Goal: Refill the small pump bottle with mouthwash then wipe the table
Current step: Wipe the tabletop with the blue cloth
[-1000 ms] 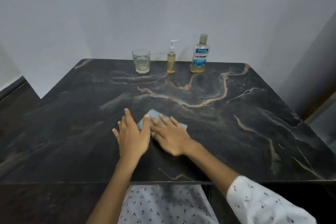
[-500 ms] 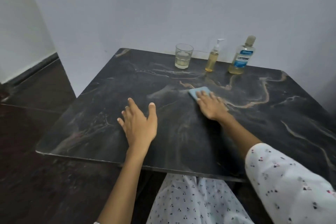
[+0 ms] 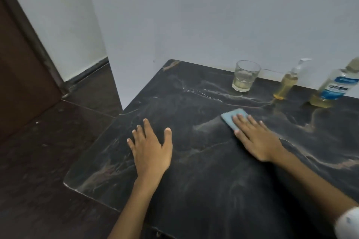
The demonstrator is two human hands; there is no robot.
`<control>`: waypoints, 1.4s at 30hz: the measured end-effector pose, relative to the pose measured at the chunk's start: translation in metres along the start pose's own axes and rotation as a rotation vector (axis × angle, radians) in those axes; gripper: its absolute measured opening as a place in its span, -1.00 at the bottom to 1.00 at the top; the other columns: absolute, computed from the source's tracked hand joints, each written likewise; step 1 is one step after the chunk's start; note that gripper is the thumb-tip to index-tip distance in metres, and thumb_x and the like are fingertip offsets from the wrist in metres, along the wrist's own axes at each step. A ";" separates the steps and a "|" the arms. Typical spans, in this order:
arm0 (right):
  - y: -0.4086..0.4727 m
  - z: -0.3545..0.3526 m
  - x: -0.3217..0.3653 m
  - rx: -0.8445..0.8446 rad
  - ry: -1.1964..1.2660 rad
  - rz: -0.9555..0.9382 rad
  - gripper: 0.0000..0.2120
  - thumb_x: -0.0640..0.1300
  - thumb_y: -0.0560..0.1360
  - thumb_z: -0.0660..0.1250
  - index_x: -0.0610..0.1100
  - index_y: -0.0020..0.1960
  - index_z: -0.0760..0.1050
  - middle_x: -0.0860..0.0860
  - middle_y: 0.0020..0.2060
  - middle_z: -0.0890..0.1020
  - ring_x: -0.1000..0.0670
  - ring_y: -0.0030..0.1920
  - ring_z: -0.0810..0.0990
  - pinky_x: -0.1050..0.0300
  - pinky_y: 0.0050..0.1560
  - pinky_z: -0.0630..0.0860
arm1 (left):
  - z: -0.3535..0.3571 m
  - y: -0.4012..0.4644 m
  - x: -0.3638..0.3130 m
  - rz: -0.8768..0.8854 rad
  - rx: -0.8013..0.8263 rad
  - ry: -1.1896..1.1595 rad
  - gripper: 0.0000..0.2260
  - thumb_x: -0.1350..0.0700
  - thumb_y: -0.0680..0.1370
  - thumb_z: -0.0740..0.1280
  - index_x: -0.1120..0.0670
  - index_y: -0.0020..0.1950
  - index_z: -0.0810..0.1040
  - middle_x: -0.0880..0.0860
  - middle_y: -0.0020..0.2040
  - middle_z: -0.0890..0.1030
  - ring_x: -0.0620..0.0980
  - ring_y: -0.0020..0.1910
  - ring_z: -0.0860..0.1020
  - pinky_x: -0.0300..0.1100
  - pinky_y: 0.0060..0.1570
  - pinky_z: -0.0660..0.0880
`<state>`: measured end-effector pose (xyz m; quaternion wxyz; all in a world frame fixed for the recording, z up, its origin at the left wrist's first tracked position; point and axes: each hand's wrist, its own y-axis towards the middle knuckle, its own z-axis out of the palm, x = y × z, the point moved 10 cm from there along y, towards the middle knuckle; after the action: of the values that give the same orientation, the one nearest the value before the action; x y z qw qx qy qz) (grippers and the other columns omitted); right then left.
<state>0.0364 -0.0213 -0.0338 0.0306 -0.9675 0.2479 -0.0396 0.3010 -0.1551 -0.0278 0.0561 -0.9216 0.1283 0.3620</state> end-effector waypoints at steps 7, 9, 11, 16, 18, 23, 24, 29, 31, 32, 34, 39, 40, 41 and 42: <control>0.102 0.013 0.191 -0.020 -0.005 -0.342 -0.52 0.02 0.66 -0.17 -0.02 0.55 -0.08 -0.01 0.54 -0.01 -0.12 0.53 -0.09 -0.06 0.48 -0.13 | -0.018 0.021 0.013 -0.072 -0.067 -0.010 -0.35 -0.19 0.61 0.03 0.09 0.56 -0.11 0.14 0.57 -0.02 0.07 0.55 -0.11 0.00 0.45 -0.28; 0.071 0.018 0.247 -0.002 0.025 -0.553 -0.51 0.03 0.65 -0.14 -0.01 0.55 -0.08 -0.01 0.54 -0.02 -0.11 0.53 -0.12 -0.03 0.49 -0.15 | -0.028 0.024 0.017 -0.082 -0.112 -0.012 -0.36 -0.19 0.60 0.03 0.10 0.56 -0.08 0.15 0.57 0.00 0.09 0.55 -0.10 0.00 0.45 -0.27; 0.023 0.019 0.264 0.021 0.082 -0.759 -0.50 0.06 0.63 -0.13 0.03 0.55 -0.01 0.03 0.54 0.03 -0.06 0.53 -0.11 0.02 0.51 -0.17 | -0.035 0.025 0.022 -0.090 -0.146 -0.019 -0.36 -0.19 0.60 0.03 0.09 0.56 -0.07 0.16 0.56 0.02 0.09 0.54 -0.09 -0.01 0.45 -0.27; 0.002 0.016 0.185 -0.005 0.046 -0.743 -0.50 0.22 0.60 -0.25 0.19 0.52 -0.16 0.22 0.50 -0.10 0.15 0.51 -0.17 0.19 0.45 -0.29 | -0.032 0.031 0.038 -0.112 -0.131 -0.018 -0.35 -0.22 0.59 0.01 0.06 0.56 -0.10 0.14 0.57 -0.01 0.07 0.55 -0.11 -0.02 0.45 -0.28; 0.047 0.012 0.160 -0.013 -0.038 -0.594 -0.51 0.17 0.61 -0.21 0.18 0.51 -0.22 0.20 0.51 -0.10 0.12 0.52 -0.14 0.14 0.45 -0.24 | -0.027 0.032 0.041 -0.127 -0.116 -0.022 -0.35 -0.21 0.59 0.01 0.06 0.56 -0.12 0.13 0.57 -0.02 0.07 0.55 -0.12 -0.03 0.45 -0.28; 0.155 0.009 0.209 0.047 -0.004 -0.381 -0.52 0.04 0.66 -0.20 0.01 0.56 -0.12 0.02 0.55 -0.07 -0.05 0.53 -0.14 -0.04 0.48 -0.22 | -0.026 0.030 0.039 -0.155 -0.103 -0.030 -0.34 -0.22 0.60 0.00 0.08 0.56 -0.16 0.12 0.57 -0.04 0.06 0.55 -0.13 -0.03 0.45 -0.28; 0.158 0.009 0.236 0.051 -0.005 -0.408 -0.52 0.02 0.66 -0.20 -0.01 0.56 -0.12 0.00 0.55 -0.07 -0.09 0.53 -0.14 -0.07 0.49 -0.20 | -0.028 0.028 0.038 -0.158 -0.112 -0.048 -0.33 -0.22 0.59 -0.01 0.08 0.56 -0.16 0.12 0.57 -0.04 0.06 0.55 -0.13 -0.03 0.45 -0.28; 0.061 0.027 0.332 0.031 -0.108 -0.838 -0.44 0.06 0.64 -0.03 -0.01 0.55 -0.17 -0.03 0.54 -0.11 -0.12 0.52 -0.15 -0.05 0.48 -0.18 | -0.055 0.018 0.041 -0.145 -0.254 -0.119 -0.33 -0.21 0.58 0.02 0.12 0.56 -0.11 0.15 0.56 0.03 0.04 0.54 -0.08 -0.06 0.44 -0.29; 0.018 0.023 0.317 0.029 -0.011 -0.953 -0.44 0.03 0.62 0.02 -0.01 0.55 -0.08 -0.01 0.54 -0.03 -0.07 0.53 -0.11 0.00 0.50 -0.17 | -0.059 0.016 0.045 -0.155 -0.270 -0.117 -0.33 -0.20 0.57 0.03 0.12 0.56 -0.09 0.16 0.56 0.05 0.06 0.54 -0.06 -0.05 0.44 -0.28; 0.004 0.019 0.301 0.052 0.075 -0.974 -0.49 0.02 0.63 0.01 0.00 0.55 0.00 0.02 0.54 0.04 -0.03 0.53 -0.09 0.03 0.50 -0.16 | -0.059 0.016 0.046 -0.162 -0.262 -0.113 -0.33 -0.20 0.57 0.03 0.11 0.56 -0.09 0.17 0.56 0.05 0.07 0.54 -0.06 -0.05 0.44 -0.28; -0.008 0.015 0.263 0.066 0.152 -0.975 -0.54 0.05 0.65 -0.04 0.05 0.53 0.07 0.08 0.53 0.09 0.03 0.53 -0.08 0.12 0.48 -0.19 | -0.053 0.017 0.046 -0.170 -0.236 -0.097 -0.33 -0.20 0.57 0.03 0.11 0.56 -0.10 0.17 0.56 0.04 0.07 0.54 -0.06 -0.05 0.45 -0.28; 0.095 0.007 0.153 -0.019 -0.003 -0.641 -0.53 0.05 0.65 -0.13 0.09 0.54 -0.10 0.11 0.53 -0.01 0.05 0.52 -0.07 0.09 0.46 -0.15 | -0.028 0.029 0.031 -0.160 -0.166 -0.043 -0.32 -0.23 0.57 0.01 0.08 0.56 -0.12 0.13 0.57 0.01 0.06 0.55 -0.08 -0.04 0.44 -0.28; 0.129 0.004 0.138 -0.014 -0.002 -0.550 -0.53 0.05 0.65 -0.15 0.06 0.55 -0.10 0.09 0.54 -0.02 0.04 0.53 -0.07 0.05 0.47 -0.14 | -0.022 0.032 0.026 -0.155 -0.159 -0.029 -0.32 -0.24 0.57 0.01 0.08 0.56 -0.13 0.13 0.57 0.01 0.06 0.55 -0.09 -0.05 0.44 -0.29; 0.163 0.001 0.128 -0.001 0.014 -0.458 -0.53 0.05 0.66 -0.17 0.04 0.55 -0.10 0.07 0.54 -0.03 0.02 0.53 -0.08 0.01 0.47 -0.14 | -0.018 0.035 0.021 -0.148 -0.154 -0.017 -0.32 -0.24 0.57 0.00 0.08 0.56 -0.13 0.13 0.57 0.01 0.06 0.55 -0.09 -0.04 0.44 -0.28; 0.193 -0.002 0.127 0.011 0.035 -0.378 -0.53 0.04 0.66 -0.18 0.01 0.55 -0.09 0.04 0.54 -0.04 -0.01 0.53 -0.08 -0.02 0.48 -0.14 | -0.014 0.038 0.015 -0.141 -0.151 -0.004 -0.32 -0.24 0.57 0.00 0.08 0.56 -0.13 0.13 0.57 0.01 0.06 0.55 -0.08 -0.04 0.44 -0.28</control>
<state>0.0552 -0.2517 -0.0394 0.0236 -0.9958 0.0620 -0.0628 0.3100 -0.1967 -0.0283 0.0119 -0.9293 0.0351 0.3675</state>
